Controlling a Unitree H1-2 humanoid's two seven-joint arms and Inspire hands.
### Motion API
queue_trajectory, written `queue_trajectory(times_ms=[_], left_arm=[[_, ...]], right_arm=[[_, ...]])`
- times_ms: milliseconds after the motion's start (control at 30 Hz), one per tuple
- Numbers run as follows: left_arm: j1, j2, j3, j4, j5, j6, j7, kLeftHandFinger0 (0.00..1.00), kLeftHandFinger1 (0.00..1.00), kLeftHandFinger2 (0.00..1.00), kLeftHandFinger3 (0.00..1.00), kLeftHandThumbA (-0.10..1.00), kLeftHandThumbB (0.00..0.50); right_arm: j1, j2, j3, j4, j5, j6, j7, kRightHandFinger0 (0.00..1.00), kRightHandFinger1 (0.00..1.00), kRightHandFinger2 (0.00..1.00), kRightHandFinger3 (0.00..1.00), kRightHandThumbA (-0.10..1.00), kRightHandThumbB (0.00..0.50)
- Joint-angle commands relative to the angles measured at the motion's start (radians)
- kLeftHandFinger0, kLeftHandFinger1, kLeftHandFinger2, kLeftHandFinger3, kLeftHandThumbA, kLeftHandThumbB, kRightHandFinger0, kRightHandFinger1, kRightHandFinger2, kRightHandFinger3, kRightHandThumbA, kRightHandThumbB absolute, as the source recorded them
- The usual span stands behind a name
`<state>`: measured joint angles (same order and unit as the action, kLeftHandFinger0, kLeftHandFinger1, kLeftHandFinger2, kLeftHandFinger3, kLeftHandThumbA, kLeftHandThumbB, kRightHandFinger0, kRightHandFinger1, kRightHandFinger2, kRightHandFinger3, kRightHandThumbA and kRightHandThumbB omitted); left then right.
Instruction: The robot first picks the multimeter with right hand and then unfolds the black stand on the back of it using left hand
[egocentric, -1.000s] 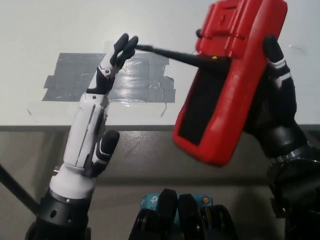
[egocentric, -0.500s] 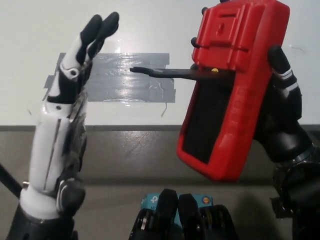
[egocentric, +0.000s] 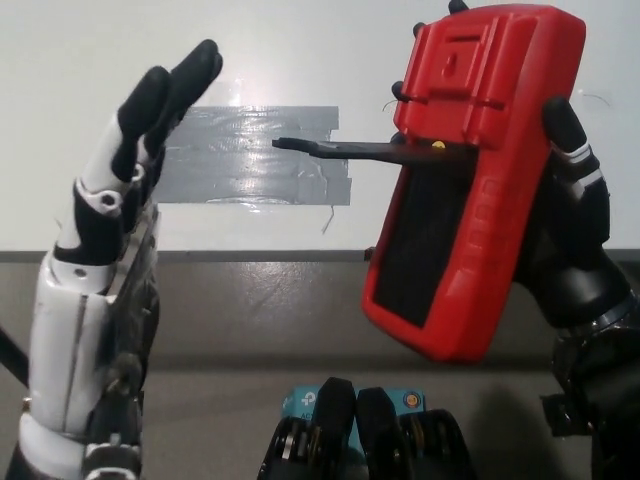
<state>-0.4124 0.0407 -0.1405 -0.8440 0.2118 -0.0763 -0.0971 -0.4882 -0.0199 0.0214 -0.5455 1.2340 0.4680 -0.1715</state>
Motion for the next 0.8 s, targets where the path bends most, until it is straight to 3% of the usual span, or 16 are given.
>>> queue_trajectory(times_ms=[0,100,133,200,500,633,767], left_arm=[[-0.039,0.021,-0.020,0.033,-0.004,-0.083,-0.032,1.00,1.00,1.00,1.00,1.00,0.273],[-0.039,0.022,-0.021,0.036,-0.004,-0.088,-0.030,1.00,1.00,1.00,1.00,1.00,0.271],[-0.044,0.030,-0.029,0.048,-0.012,-0.045,-0.050,1.00,1.00,1.00,1.00,1.00,0.327],[-0.059,0.031,-0.033,0.057,-0.006,-0.028,-0.060,1.00,1.00,1.00,1.00,1.00,0.343],[-0.066,0.013,-0.044,0.083,0.029,-0.039,-0.062,1.00,1.00,1.00,1.00,1.00,0.384],[-0.066,0.008,-0.051,0.078,0.014,-0.039,-0.066,1.00,1.00,1.00,1.00,1.00,0.381],[-0.053,0.001,-0.053,0.073,0.042,-0.063,-0.064,1.00,1.00,1.00,1.00,1.00,0.379]], right_arm=[[-0.024,0.002,-0.007,-0.024,0.019,-0.014,0.007,0.00,0.23,0.65,0.31,-0.10,0.165],[-0.024,0.002,-0.007,-0.024,0.019,-0.014,0.007,0.00,0.23,0.65,0.31,-0.10,0.166],[-0.017,0.006,0.000,-0.032,0.023,-0.013,0.010,0.00,0.26,0.71,0.35,-0.10,0.165],[-0.014,0.009,0.004,-0.033,0.026,-0.014,0.020,0.00,0.30,0.77,0.44,-0.10,0.161],[-0.004,0.014,0.011,-0.046,0.016,-0.018,0.015,0.00,0.30,0.78,0.61,-0.10,0.149],[-0.003,0.010,0.013,-0.044,0.013,-0.018,0.025,0.00,0.28,0.75,0.59,-0.10,0.154],[-0.004,0.005,0.009,-0.048,0.015,-0.015,0.012,0.00,0.25,0.69,0.50,-0.10,0.169]])
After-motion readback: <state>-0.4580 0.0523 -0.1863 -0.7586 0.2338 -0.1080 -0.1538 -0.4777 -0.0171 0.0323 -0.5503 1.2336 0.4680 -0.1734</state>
